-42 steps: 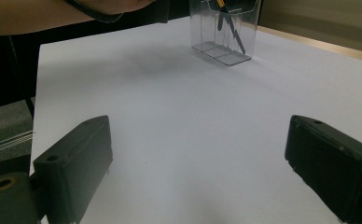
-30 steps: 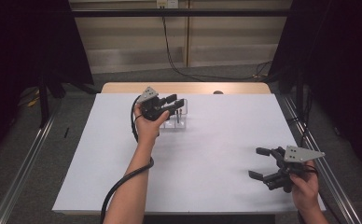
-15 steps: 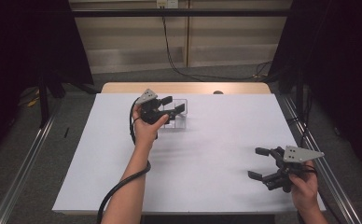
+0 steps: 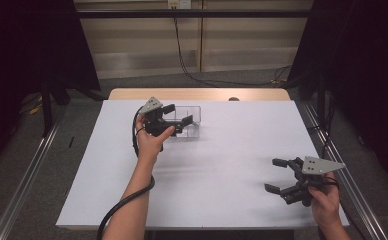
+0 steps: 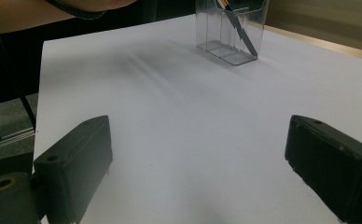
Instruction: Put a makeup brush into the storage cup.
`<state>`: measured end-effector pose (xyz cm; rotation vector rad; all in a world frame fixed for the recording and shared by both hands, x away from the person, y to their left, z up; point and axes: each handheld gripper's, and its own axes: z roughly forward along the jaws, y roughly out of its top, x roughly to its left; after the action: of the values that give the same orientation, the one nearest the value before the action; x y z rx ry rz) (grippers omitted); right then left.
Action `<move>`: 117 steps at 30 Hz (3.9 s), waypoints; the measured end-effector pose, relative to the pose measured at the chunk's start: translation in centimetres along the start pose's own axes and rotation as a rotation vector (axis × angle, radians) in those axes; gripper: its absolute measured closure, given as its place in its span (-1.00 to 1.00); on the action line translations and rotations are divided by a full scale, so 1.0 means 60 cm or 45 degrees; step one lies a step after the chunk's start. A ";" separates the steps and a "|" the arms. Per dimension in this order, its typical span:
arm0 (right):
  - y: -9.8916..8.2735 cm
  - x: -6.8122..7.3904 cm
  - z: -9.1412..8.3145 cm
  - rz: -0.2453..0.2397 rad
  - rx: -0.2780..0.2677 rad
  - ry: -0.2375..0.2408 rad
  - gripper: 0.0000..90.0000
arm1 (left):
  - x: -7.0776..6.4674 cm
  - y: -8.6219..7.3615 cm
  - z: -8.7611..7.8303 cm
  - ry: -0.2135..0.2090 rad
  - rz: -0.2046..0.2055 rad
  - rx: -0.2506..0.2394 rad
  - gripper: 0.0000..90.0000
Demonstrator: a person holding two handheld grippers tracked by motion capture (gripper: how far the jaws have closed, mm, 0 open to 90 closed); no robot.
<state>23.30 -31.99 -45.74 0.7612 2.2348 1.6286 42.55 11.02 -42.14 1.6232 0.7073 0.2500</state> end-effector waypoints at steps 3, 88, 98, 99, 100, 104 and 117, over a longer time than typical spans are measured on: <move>0.000 0.000 -0.001 0.000 0.000 -0.001 -0.84 | -0.001 0.003 -0.007 -0.002 0.014 -0.006 -0.94; 0.005 0.011 0.000 -0.020 -0.001 -0.013 -0.84 | -0.021 -0.081 -0.149 -0.036 0.150 0.030 -1.00; 0.004 0.010 0.001 -0.016 0.002 -0.014 -0.84 | -0.017 -0.088 -0.171 -0.038 0.145 0.032 -1.00; 0.004 0.010 0.000 -0.015 0.000 -0.016 -0.84 | -0.015 -0.088 -0.174 -0.037 0.154 0.034 -1.00; 0.004 0.010 0.000 -0.012 0.001 -0.018 -0.84 | -0.015 -0.088 -0.177 -0.041 0.149 0.031 -1.00; 0.002 0.009 -0.002 -0.011 0.003 -0.022 -0.84 | -0.014 -0.089 -0.188 -0.037 0.152 0.021 -1.00; 0.001 0.007 -0.004 -0.004 0.002 -0.031 -0.84 | -0.014 -0.086 -0.217 -0.026 0.177 0.005 -1.00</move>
<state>22.84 -31.93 -45.58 0.7728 2.2196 1.6078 33.31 21.32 -44.35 1.6787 0.5805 0.3318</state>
